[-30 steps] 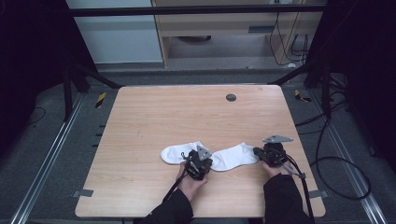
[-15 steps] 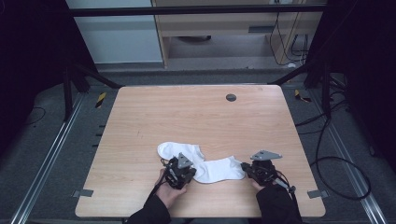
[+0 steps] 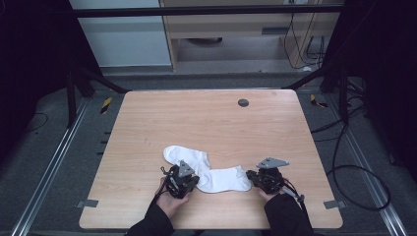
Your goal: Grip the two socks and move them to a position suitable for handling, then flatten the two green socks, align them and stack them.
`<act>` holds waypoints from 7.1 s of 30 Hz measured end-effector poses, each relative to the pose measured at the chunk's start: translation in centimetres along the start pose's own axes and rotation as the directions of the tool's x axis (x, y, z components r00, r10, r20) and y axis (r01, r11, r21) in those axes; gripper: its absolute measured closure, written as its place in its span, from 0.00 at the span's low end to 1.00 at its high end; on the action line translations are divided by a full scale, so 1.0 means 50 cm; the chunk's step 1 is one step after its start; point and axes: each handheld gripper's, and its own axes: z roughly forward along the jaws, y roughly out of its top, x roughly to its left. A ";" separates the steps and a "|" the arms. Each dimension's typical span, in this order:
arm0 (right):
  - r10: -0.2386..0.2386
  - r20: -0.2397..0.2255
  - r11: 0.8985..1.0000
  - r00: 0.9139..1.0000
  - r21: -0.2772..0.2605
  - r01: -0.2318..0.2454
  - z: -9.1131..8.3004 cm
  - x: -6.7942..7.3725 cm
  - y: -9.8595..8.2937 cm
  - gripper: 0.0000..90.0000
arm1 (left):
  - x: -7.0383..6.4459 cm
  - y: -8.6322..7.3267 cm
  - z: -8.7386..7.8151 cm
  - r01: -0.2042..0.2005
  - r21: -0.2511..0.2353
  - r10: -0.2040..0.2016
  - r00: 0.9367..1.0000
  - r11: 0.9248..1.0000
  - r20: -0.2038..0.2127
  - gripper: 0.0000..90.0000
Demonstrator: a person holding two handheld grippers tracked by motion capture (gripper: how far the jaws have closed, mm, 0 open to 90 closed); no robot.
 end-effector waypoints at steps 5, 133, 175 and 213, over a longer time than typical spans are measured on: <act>0.004 -0.017 1.000 1.000 -0.011 -0.004 0.010 0.009 0.011 0.96 | 0.006 -0.008 -0.008 -0.003 -0.001 0.003 1.000 1.000 -0.012 0.99; 0.030 -0.053 0.987 0.998 -0.158 -0.038 0.132 0.124 0.200 0.96 | 0.210 0.053 -0.097 0.153 -0.216 -0.187 0.971 0.964 -0.146 0.99; -0.042 -0.072 0.999 0.997 -0.027 0.040 -0.028 0.037 0.074 0.96 | -0.031 0.012 -0.063 0.063 -0.132 -0.070 0.996 0.989 -0.048 0.99; -0.079 -0.020 0.995 0.997 0.057 0.080 0.015 0.031 0.051 0.95 | -0.004 0.011 -0.027 0.091 -0.079 -0.095 0.994 0.993 -0.048 0.81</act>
